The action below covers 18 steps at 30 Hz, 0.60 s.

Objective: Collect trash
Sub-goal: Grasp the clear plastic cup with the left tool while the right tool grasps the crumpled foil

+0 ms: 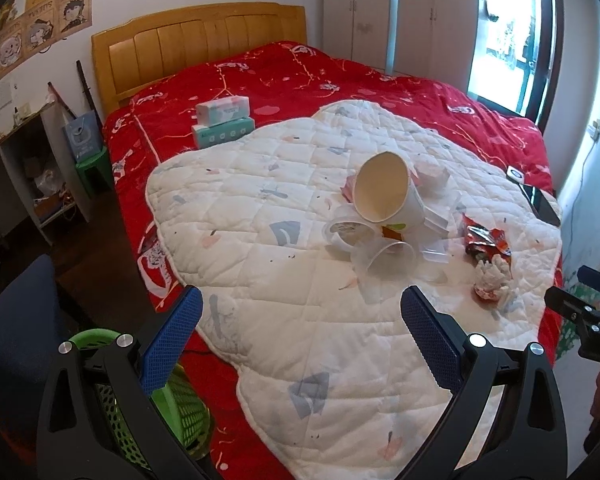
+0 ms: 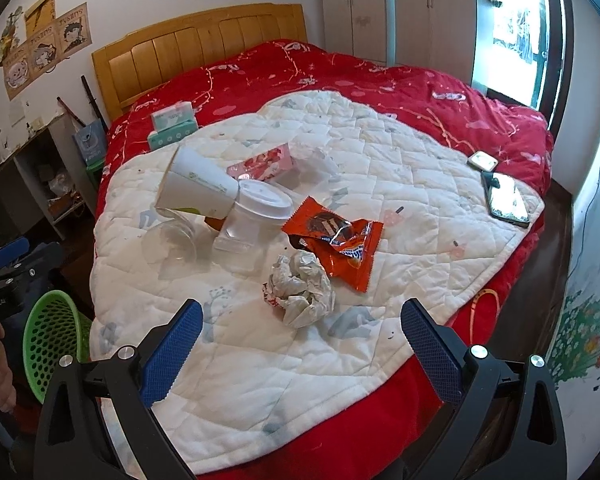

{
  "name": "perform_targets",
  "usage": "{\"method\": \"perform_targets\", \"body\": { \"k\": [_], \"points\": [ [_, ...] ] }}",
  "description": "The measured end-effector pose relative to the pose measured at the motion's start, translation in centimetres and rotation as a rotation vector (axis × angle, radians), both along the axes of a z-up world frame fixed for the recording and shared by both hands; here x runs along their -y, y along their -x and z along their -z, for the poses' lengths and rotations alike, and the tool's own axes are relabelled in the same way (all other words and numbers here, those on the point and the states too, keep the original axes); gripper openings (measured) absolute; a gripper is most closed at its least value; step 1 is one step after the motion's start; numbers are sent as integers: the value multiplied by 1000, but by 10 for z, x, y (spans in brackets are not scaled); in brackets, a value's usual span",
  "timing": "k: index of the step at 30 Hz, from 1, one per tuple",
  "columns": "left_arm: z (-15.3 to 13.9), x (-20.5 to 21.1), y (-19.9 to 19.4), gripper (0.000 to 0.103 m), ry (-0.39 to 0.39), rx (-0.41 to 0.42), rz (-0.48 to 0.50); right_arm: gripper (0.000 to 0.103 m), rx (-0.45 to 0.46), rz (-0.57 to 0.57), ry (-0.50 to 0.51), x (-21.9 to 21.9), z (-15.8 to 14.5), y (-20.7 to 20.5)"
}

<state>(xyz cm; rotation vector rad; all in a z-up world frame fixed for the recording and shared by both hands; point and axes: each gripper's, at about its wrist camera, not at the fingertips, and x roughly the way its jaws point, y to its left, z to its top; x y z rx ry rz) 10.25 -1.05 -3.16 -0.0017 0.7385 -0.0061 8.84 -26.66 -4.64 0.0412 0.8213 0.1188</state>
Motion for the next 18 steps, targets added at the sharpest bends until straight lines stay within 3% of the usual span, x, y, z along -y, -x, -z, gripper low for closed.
{"method": "perform_targets", "body": {
  "k": [6,9,14,18],
  "points": [
    [13,1,-20,97,4,-24,13,95,-41,-15,-11,-1,18,-19],
    [21,4,-31,94,6,-36,42,89,-60,-27,-21,-3,27,-28],
    [34,18,-50,83,6,-54,109,82,-91,-47,-29,-5,42,-42],
    [47,27,-65,67,9,-78,152,76,-113,-55,-30,-4,52,-51]
  ]
}}
